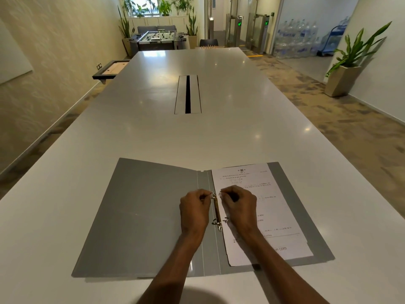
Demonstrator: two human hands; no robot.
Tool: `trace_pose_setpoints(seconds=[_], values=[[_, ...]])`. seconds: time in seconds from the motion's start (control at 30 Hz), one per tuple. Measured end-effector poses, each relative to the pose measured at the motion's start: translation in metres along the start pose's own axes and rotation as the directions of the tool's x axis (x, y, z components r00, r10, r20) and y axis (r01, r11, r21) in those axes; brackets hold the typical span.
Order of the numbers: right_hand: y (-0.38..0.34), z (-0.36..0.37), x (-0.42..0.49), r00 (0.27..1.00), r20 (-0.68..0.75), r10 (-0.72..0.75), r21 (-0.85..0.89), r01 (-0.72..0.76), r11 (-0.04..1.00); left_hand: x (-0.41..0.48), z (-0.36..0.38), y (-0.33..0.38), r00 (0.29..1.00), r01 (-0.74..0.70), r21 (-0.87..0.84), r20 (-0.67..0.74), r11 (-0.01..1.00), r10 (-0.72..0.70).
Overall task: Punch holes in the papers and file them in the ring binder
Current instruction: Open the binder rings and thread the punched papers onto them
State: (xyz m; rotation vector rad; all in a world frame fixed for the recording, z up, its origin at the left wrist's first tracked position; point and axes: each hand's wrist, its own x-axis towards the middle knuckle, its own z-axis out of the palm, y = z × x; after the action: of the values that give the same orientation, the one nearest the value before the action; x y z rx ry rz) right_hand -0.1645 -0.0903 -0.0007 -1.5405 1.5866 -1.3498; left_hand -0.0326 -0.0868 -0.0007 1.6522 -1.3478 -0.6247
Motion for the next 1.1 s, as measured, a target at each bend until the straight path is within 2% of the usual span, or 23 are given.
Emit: trace_pose_setpoints(seconds=[0.13, 0.47, 0.67, 0.9, 1.1], values=[[0.006, 0.004, -0.010, 0.998, -0.061, 0.028, 0.104, -0.021, 0.994, -0.003, 0.004, -0.001, 1.000, -0.028, 0.026, 0.010, 0.999, 0.028], [0.021, 0.008, -0.010, 0.997, 0.008, 0.072, 0.229, -0.072, 0.971, -0.006, 0.007, -0.001, 0.995, -0.093, 0.063, 0.033, 0.994, 0.092], [0.016, 0.008, -0.013, 0.999, 0.046, 0.012, 0.190, -0.020, 0.982, -0.007, 0.010, 0.000, 0.993, -0.115, 0.066, 0.026, 0.991, 0.114], [0.007, 0.004, -0.010, 0.998, 0.016, 0.061, 0.164, -0.063, 0.984, -0.006, 0.009, 0.006, 0.996, -0.084, 0.100, 0.046, 0.991, 0.080], [-0.002, -0.004, -0.007, 0.994, 0.076, 0.084, 0.089, -0.091, 0.992, 0.000, 0.007, 0.012, 0.997, -0.053, 0.205, 0.074, 0.977, 0.038]])
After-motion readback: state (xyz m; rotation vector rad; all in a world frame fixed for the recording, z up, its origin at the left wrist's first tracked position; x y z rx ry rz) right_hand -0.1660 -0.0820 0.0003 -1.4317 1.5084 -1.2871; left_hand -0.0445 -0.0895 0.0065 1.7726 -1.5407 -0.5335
